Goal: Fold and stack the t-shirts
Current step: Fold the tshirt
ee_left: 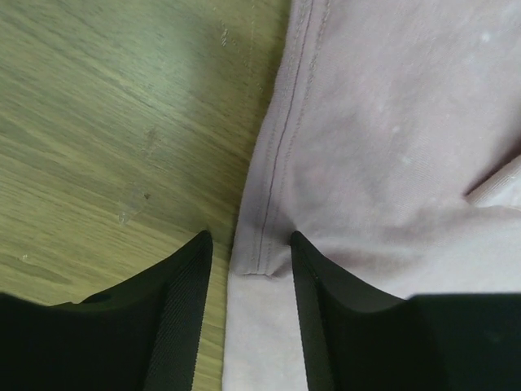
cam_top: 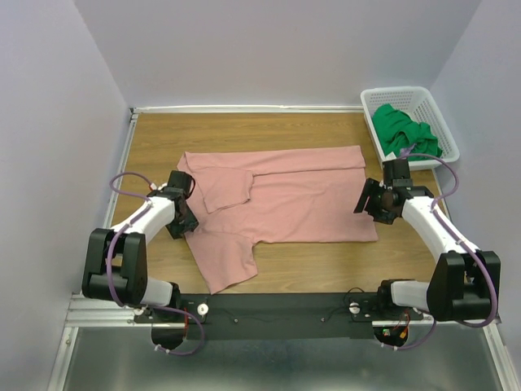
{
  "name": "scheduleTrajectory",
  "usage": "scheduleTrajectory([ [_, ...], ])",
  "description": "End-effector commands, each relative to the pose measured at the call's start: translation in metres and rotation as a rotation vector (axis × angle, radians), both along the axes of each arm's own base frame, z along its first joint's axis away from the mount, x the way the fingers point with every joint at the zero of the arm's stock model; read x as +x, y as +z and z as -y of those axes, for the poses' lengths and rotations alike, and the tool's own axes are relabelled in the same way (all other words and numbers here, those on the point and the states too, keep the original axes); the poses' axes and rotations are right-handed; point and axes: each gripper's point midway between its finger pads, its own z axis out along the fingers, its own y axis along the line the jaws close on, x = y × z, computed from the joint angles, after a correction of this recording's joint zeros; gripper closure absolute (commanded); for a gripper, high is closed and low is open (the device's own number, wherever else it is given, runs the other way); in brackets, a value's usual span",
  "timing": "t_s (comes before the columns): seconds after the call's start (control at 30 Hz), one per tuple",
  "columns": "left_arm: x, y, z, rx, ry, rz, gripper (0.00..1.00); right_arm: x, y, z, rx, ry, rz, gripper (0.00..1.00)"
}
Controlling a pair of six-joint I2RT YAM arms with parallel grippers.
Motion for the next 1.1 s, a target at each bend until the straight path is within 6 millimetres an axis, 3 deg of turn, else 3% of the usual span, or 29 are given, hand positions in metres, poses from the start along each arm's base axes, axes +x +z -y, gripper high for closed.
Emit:
scheduleTrajectory([
  [0.0, 0.005, 0.000, 0.000, 0.008, 0.021, 0.003, 0.51, 0.002, 0.010, 0.002, -0.017, 0.000, 0.028, 0.26],
  [0.13, -0.004, -0.019, 0.010, -0.033, -0.001, -0.060, 0.64, 0.002, 0.010, 0.002, -0.013, -0.009, 0.026, 0.26],
  [0.17, -0.004, -0.020, 0.012, -0.035, -0.008, -0.060, 0.78, 0.002, 0.009, 0.002, -0.012, -0.013, 0.025, 0.26],
  [0.23, -0.003, -0.015, 0.012, -0.034, -0.009, -0.040, 0.92, -0.001, 0.007, 0.002, -0.011, -0.016, 0.016, 0.26],
  [0.4, 0.005, 0.002, 0.007, -0.008, -0.005, 0.034, 0.94, -0.007, 0.004, 0.018, -0.082, -0.088, -0.005, 0.26],
  [0.5, 0.009, 0.009, 0.009, -0.021, -0.017, 0.077, 0.97, -0.020, -0.001, 0.029, -0.127, -0.149, -0.057, 0.21],
  [0.73, 0.020, 0.027, 0.014, -0.048, -0.067, 0.175, 0.98, -0.045, -0.006, 0.042, -0.184, -0.240, -0.163, 0.20],
  [1.07, 0.025, 0.038, 0.021, -0.087, -0.098, 0.246, 0.97, -0.055, -0.028, 0.035, -0.131, -0.336, -0.227, 0.38],
])
